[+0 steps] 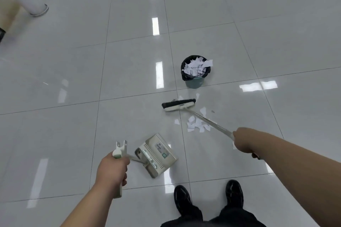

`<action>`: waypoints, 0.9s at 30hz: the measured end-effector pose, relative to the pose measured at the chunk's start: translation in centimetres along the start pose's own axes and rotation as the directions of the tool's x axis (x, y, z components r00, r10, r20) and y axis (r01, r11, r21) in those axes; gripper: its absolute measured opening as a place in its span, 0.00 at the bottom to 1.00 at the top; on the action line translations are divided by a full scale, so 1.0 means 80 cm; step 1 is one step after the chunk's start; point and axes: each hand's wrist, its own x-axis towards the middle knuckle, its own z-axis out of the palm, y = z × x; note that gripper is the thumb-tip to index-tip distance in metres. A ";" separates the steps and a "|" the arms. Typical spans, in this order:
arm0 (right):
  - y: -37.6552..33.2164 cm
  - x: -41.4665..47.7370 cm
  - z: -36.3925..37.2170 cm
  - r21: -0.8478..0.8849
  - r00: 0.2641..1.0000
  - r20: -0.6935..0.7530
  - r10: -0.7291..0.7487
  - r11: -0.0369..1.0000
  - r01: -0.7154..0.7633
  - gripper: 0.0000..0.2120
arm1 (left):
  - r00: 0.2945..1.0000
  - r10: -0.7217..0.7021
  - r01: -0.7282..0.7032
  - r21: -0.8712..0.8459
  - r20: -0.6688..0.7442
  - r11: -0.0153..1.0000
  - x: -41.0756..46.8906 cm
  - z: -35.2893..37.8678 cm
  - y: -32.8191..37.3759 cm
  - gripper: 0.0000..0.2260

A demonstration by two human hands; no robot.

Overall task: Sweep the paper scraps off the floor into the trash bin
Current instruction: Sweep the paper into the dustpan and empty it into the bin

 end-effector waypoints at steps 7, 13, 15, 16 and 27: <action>0.103 -0.069 -0.057 -0.373 0.994 -0.089 0.059 0.924 -0.088 0.22 | 0.997 0.061 -0.062 0.021 0.052 0.998 -0.014 0.024 0.035 0.05; 0.174 -0.107 -0.078 -0.460 0.993 -0.109 0.055 0.883 -0.099 0.29 | 0.991 0.109 -0.114 0.068 0.077 0.991 -0.033 0.055 0.038 0.04; 0.193 -0.128 -0.087 -0.446 0.992 -0.109 0.057 0.889 -0.100 0.28 | 0.990 0.116 -0.123 0.080 0.085 0.989 -0.040 0.064 0.038 0.04; 0.202 -0.138 -0.089 -0.397 0.992 -0.118 0.055 0.912 -0.098 0.27 | 0.989 0.121 -0.128 0.084 0.087 0.988 -0.043 0.069 0.039 0.04; 0.278 -0.121 -0.018 0.445 0.980 -0.040 0.197 0.881 -0.159 0.23 | 0.974 0.133 -0.157 0.122 0.184 0.980 -0.064 0.135 0.040 0.04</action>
